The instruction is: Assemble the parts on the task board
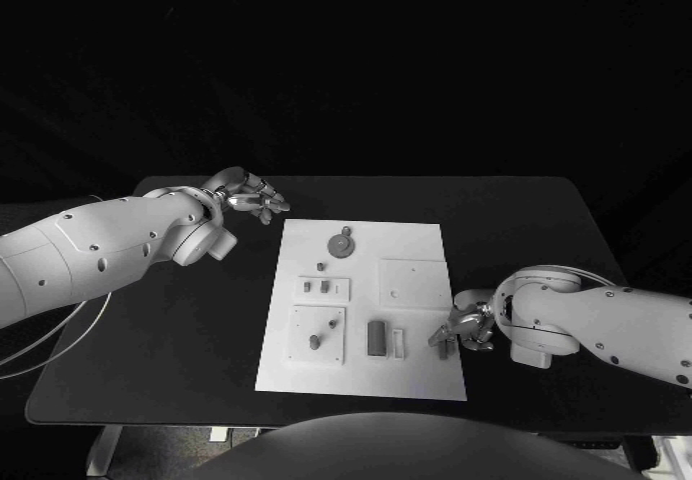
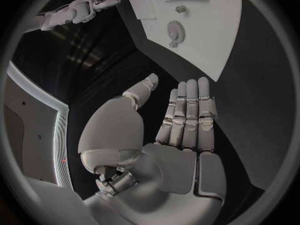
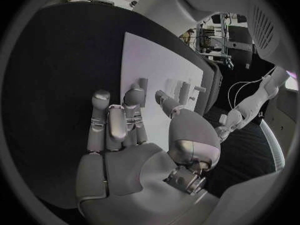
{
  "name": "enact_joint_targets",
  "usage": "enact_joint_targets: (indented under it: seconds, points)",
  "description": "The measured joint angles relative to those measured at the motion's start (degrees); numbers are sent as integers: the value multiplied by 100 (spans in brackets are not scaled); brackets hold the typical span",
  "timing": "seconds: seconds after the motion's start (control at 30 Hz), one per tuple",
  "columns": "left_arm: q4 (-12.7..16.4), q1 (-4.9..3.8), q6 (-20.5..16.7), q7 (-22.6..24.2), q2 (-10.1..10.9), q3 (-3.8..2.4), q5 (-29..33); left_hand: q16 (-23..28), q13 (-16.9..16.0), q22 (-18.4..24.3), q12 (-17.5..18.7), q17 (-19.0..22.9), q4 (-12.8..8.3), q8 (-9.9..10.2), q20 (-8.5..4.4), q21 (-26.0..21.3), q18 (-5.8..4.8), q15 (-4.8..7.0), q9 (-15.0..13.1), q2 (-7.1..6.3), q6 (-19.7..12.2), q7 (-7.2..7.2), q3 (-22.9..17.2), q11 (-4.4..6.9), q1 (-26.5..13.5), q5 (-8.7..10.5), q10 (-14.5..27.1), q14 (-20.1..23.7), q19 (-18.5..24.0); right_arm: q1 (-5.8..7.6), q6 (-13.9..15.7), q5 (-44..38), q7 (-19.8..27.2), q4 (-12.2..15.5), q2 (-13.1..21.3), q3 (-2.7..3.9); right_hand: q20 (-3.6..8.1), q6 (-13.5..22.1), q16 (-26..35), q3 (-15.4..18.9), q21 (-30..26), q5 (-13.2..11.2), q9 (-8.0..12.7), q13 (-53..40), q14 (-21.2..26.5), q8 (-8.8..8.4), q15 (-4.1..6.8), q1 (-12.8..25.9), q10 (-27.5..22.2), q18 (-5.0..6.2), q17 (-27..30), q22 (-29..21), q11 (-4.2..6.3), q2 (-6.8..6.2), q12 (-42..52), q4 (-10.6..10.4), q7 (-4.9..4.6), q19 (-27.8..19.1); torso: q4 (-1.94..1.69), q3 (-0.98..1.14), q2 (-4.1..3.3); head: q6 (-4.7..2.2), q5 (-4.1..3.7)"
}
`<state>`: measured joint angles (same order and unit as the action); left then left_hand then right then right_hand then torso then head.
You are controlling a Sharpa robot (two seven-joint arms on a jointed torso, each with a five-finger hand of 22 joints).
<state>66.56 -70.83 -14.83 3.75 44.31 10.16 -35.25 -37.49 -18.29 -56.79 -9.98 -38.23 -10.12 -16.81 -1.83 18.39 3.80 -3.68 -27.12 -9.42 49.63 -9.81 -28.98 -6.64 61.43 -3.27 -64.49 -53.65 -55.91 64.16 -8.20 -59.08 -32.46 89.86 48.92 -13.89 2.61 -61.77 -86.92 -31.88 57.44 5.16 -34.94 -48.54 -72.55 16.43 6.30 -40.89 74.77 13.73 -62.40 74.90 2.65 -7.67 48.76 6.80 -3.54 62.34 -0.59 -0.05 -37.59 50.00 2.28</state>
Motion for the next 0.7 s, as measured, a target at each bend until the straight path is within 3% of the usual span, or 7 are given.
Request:
enact_joint_targets:
  seconds: [0.1,0.27,0.7]
  points:
    - [1,0,0,0,2,0,-1,0,-2,-5,0,0,0,0,0,0,-13,0,0,0,0,0,0,0,0,0,0,0,0,-25,-6,-9,13,-34,-77,7,0,-40,0,-16,0,0,-6,7,0,-2,0,1,1,-1,0,0,0,5,0,16,-5,0,-2,0,1,0,0]
    - [1,0,1,-2,13,0,-1,0,-2,-5,0,-5,0,0,0,0,-23,0,0,0,0,0,0,0,0,0,0,0,0,-56,-25,-65,45,-126,-166,28,-2,-57,0,-7,0,19,-6,24,-20,-2,-20,-21,9,-1,-2,0,-8,159,0,156,-9,0,-3,0,1,0,10]
    - [15,0,1,-5,32,0,-3,0,-1,-4,0,-4,0,0,0,0,-26,0,-1,0,0,0,0,0,0,0,0,0,0,-125,-35,-315,116,-287,-337,61,-17,-299,0,-47,23,367,9,64,-40,54,-40,-248,7,5,-5,1,-8,585,23,764,214,0,-1,3,3,0,27]
